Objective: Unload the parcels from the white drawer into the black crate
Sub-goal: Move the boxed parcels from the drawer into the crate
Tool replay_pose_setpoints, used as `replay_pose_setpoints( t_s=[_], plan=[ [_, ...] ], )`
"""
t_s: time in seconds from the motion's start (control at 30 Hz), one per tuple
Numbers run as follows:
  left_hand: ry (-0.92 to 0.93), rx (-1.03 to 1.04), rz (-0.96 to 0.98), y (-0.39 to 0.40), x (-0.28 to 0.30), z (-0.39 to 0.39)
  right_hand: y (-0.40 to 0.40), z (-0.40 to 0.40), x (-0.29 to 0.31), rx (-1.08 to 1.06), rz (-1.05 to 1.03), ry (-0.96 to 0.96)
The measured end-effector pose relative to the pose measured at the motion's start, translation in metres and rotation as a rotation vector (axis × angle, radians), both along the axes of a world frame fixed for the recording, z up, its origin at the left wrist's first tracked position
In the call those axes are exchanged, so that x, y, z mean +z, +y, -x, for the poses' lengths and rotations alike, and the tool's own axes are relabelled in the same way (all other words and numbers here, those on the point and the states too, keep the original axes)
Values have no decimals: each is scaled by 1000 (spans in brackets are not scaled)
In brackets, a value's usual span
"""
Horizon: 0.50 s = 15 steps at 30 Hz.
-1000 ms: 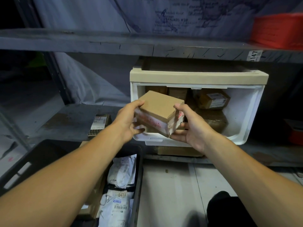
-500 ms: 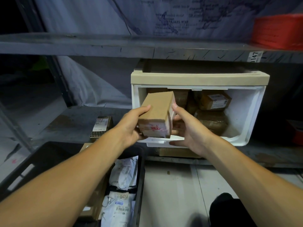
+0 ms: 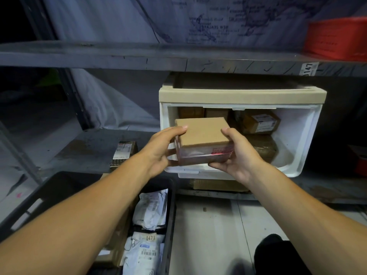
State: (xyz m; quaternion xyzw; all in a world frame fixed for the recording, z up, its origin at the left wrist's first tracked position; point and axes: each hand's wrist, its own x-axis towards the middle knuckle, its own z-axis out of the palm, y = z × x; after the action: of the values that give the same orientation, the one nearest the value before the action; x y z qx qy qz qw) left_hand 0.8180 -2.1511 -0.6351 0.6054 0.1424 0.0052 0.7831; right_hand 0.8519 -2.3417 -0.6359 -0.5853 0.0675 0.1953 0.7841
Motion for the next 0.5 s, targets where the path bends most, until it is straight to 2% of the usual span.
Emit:
replay_pose_setpoints(
  t_s=[0.13,0.2,0.3,0.5],
  plan=[
    [-129,-189,70,4,-4,1,1,2,-2,1,-60,38],
    [-173,-256,12,8,-8,-2,1,2,-1,32,-56,26],
    [-179,-229,-184,11,-8,-1,-3,2,0,109,21,-35],
    [-95,-146,-232,22,-7,-1,-9,3,1,234,197,-272]
  ],
)
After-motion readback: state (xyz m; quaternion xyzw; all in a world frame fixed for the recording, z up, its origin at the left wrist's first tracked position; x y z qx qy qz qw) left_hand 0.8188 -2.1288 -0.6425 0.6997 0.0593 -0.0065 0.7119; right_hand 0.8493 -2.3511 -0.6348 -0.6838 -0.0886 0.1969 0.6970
